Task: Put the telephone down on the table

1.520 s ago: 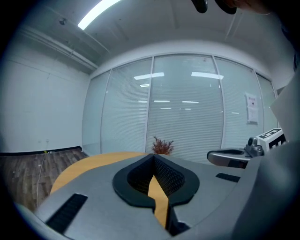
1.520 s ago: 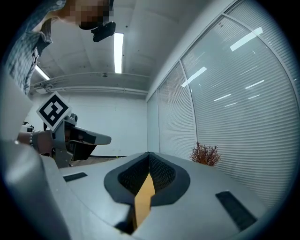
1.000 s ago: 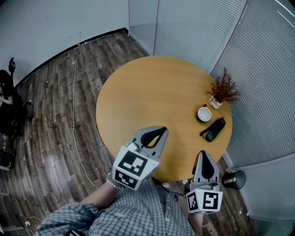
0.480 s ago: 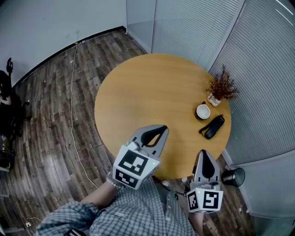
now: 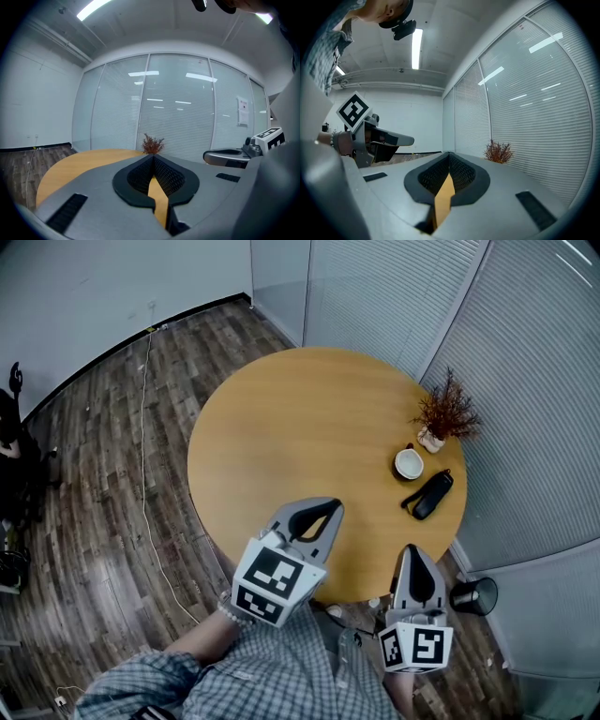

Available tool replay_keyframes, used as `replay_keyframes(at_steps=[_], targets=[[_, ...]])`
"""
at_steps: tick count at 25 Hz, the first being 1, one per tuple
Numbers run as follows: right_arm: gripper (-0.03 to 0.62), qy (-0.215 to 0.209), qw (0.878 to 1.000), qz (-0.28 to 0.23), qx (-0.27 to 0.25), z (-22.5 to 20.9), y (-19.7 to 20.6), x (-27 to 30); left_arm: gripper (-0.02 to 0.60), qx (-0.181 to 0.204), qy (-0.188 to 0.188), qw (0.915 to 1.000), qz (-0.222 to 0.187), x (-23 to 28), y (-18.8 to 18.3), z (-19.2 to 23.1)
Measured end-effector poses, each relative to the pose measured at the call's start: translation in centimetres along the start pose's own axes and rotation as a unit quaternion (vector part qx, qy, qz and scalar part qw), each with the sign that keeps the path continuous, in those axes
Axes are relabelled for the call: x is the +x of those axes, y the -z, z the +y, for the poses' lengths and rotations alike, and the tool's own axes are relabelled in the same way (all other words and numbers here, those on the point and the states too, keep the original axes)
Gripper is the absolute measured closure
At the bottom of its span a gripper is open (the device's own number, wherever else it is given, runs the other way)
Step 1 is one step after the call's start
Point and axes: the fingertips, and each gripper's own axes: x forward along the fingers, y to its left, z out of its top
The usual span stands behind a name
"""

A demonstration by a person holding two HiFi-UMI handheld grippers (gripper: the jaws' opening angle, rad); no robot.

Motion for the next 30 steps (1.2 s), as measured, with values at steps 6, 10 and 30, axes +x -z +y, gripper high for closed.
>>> replay_keyframes(at_steps=[6, 10, 30], targets=[[0.588, 0.002, 1.000, 0.004, 0.000, -0.2, 0.0, -0.2, 0.574, 0.001, 0.008, 1.0000, 0.005, 0.5, 0.1, -0.6], [0.588, 0.002, 1.000, 0.007, 0.001, -0.4, 0.2, -0.3, 0.573, 0.000, 0.010, 0.9999, 0.011, 0.8, 0.4, -0.8], [0.588, -0.009, 1.000, 0.019, 0.001, -0.2, 0.8, -0.4, 0.573, -0.014, 0.015, 0.9995, 0.024, 1.6, 1.4, -1.2]])
